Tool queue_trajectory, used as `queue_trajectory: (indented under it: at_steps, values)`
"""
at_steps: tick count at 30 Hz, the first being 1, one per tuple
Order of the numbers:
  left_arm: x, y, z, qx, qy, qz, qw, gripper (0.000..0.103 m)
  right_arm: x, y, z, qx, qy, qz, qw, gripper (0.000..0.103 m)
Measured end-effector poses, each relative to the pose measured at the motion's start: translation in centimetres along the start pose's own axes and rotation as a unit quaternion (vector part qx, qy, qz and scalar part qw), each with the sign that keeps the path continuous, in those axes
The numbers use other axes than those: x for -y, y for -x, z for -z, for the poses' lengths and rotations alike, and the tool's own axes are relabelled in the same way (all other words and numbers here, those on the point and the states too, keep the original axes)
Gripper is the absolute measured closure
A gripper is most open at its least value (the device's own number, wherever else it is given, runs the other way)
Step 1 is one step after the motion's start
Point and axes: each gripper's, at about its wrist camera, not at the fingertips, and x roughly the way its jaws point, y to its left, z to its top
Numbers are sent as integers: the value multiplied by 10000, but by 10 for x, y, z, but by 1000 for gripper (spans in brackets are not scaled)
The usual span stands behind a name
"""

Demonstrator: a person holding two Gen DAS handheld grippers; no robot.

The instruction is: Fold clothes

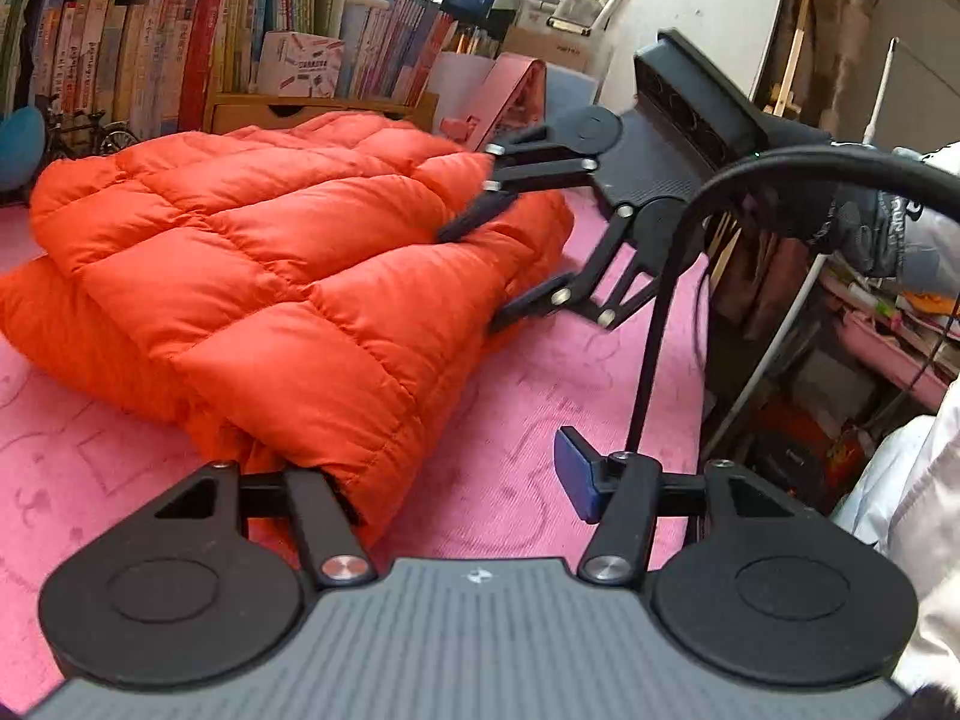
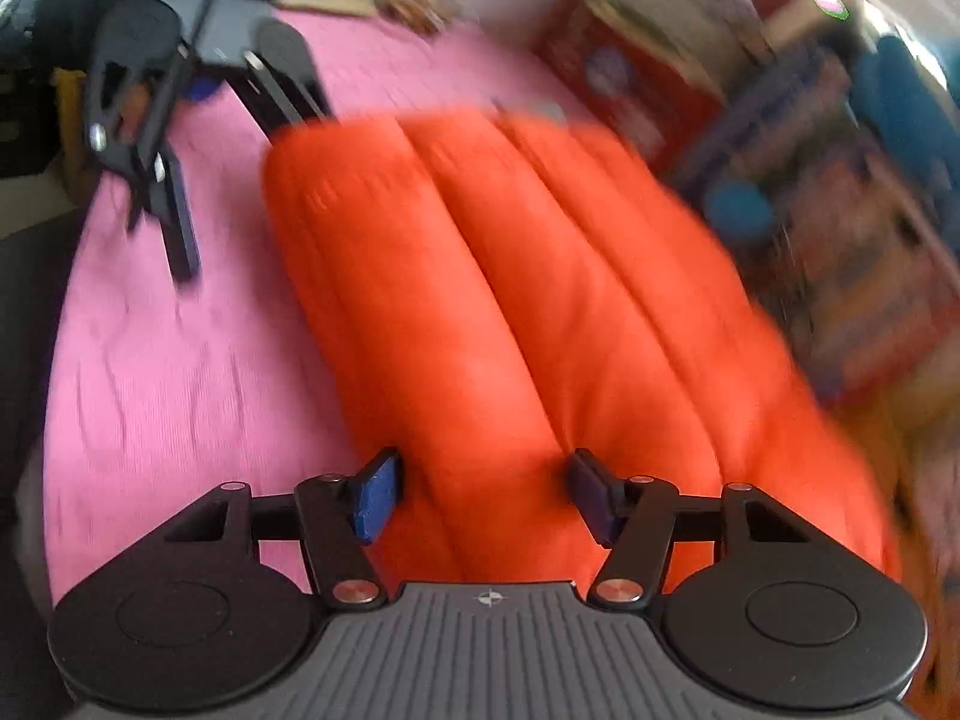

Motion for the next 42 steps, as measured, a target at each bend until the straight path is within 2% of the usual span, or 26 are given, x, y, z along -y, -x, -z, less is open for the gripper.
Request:
queue_trajectory:
  at_steps: [1, 3, 5, 6, 7, 9, 11, 13, 16, 18, 19, 20, 22, 24, 26, 27, 28, 31, 32, 35, 37, 40, 42]
  values:
    - [0, 0, 0, -30, 8, -17, 10000, 46, 4, 4, 10, -103, -168, 15, 9998, 43]
    - [0, -1, 1, -90, 23, -50, 9999, 45, 13, 20, 28, -4, -667, 121, 9977, 43]
    - [0, -2, 1, -151, 38, -83, 9998, 44, 23, 40, 36, 465, -1460, 198, 9880, 37]
    - [0, -3, 1, -181, 46, -99, 9998, 44, 27, 47, 36, 709, -1901, 397, 9784, 32]
    - [1, -3, 2, -202, 43, -123, 9997, 44, 28, 50, 35, 881, -2357, 634, 9657, 32]
    - [3, -4, 1, -227, 19, -185, 9996, 41, 32, 47, 30, 1171, -3398, 998, 9278, 40]
    - [6, -3, 3, -259, -8, -261, 9993, 40, 29, 36, 24, 1373, -4137, 1016, 8942, 54]
    - [9, 0, 4, -294, -6, -366, 9989, 40, 18, 20, 19, 1307, -4717, 1283, 8625, 61]
    - [12, 13, 6, -326, 75, -660, 9973, 40, 2, 1, 29, 942, -5276, 1781, 8253, 65]
    - [15, 33, 11, -301, 237, -944, 9948, 34, -15, -10, 31, 711, -5312, 1986, 8206, 65]
    - [17, 44, 15, -298, 308, -1125, 9927, 23, -21, -13, 28, 600, -5188, 2149, 8253, 65]
    - [20, 58, 19, -305, 369, -1343, 9898, 21, -26, -12, 26, 534, -5124, 2254, 8269, 65]
    - [19, 85, 23, -324, 612, -1881, 9797, 21, -36, -10, 27, 588, -5130, 2320, 8243, 65]
    - [16, 110, 21, -306, 894, -2427, 9655, 21, -38, -10, 29, 666, -5099, 2351, 8248, 65]
    - [11, 129, 5, -102, 1189, -2850, 9511, 22, -38, -10, 30, 736, -5087, 2384, 8240, 65]
    - [9, 135, -9, 103, 1367, -2899, 9472, 22, -39, -11, 29, 761, -5096, 2401, 8227, 64]
    - [11, 132, -26, 232, 1398, -2921, 9458, 22, -39, -12, 29, 787, -5109, 2415, 8213, 64]
    - [25, 106, -86, 390, 1027, -3124, 9436, 21, -45, -4, 29, 869, -5191, 2422, 8151, 62]
    - [29, 96, -96, 295, 903, -3092, 9462, 19, -48, -1, 30, 904, -5190, 2422, 8147, 61]
    - [38, 64, -102, -436, 528, -2683, 9609, 19, -52, 4, 35, 1026, -5207, 2396, 8130, 60]
    - [45, 42, -106, -921, 275, -2398, 9661, 20, -49, 5, 40, 1126, -5332, 2271, 8071, 60]
    - [55, 9, -111, -1642, -106, -1952, 9669, 21, -45, 7, 47, 1278, -5524, 2096, 7966, 59]
    - [62, -13, -115, -2116, -360, -1645, 9627, 16, -45, 7, 48, 1342, -5551, 2035, 7953, 57]
